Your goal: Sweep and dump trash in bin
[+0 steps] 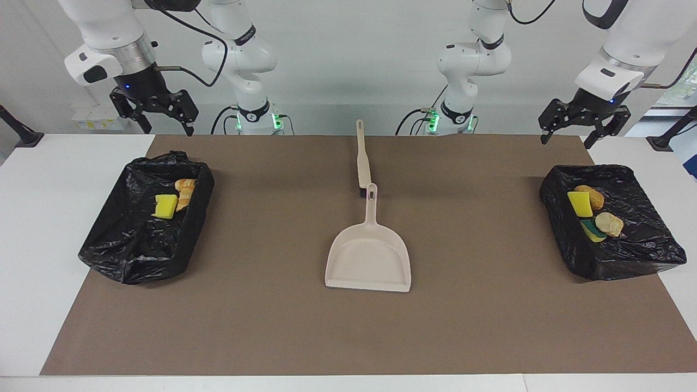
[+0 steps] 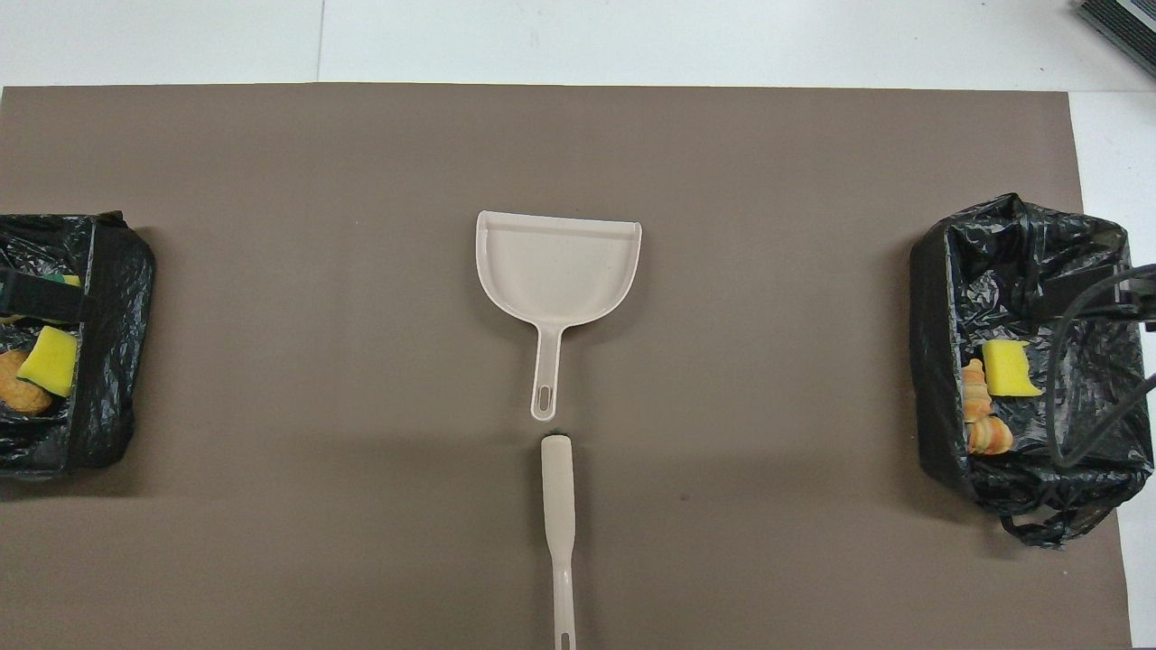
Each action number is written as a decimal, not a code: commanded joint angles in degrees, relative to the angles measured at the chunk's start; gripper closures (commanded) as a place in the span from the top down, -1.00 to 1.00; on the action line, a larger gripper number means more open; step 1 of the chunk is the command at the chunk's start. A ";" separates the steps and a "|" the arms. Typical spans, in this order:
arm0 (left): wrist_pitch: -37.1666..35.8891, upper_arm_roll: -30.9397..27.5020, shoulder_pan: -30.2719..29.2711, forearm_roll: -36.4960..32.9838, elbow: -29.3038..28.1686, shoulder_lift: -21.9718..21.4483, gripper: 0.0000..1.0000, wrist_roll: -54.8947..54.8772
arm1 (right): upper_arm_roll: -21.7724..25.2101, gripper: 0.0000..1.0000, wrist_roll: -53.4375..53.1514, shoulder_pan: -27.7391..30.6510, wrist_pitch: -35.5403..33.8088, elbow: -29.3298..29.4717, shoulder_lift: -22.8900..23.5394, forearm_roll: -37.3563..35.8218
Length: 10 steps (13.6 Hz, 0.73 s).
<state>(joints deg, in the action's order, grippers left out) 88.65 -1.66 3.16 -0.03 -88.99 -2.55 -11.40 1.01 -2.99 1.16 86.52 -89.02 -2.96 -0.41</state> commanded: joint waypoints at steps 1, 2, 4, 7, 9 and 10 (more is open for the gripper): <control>-2.33 0.52 -0.70 0.03 -0.04 -1.85 1.00 -0.46 | 0.30 1.00 -1.05 -0.11 -0.47 -0.98 -1.08 1.20; -2.95 0.52 -0.53 0.03 0.14 -1.94 1.00 -0.46 | 0.30 1.00 -1.05 -0.11 -0.47 -0.98 -1.08 1.20; -3.04 0.43 -0.35 -0.06 0.40 -1.68 1.00 -0.46 | 0.30 1.00 -1.05 -0.02 -0.47 -0.98 -1.08 1.20; -2.95 0.52 -0.17 -0.15 0.75 -1.24 1.00 -0.37 | 0.30 1.00 -1.05 -0.11 -0.47 -0.98 -1.08 1.20; -3.39 0.35 -0.18 -0.15 0.84 -1.15 1.00 -0.46 | 0.30 1.00 -1.05 -0.11 -0.47 -0.98 -1.08 1.20; -5.39 0.43 -0.17 -0.41 0.84 -1.06 1.00 -0.37 | 0.30 1.00 -1.05 -0.11 -0.47 -0.98 -1.08 1.20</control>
<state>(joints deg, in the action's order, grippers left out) 86.20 -1.44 3.17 -0.03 -88.99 -3.91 -11.40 1.02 -2.99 1.16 86.52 -89.02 -2.96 -0.41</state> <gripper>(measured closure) 0.000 0.000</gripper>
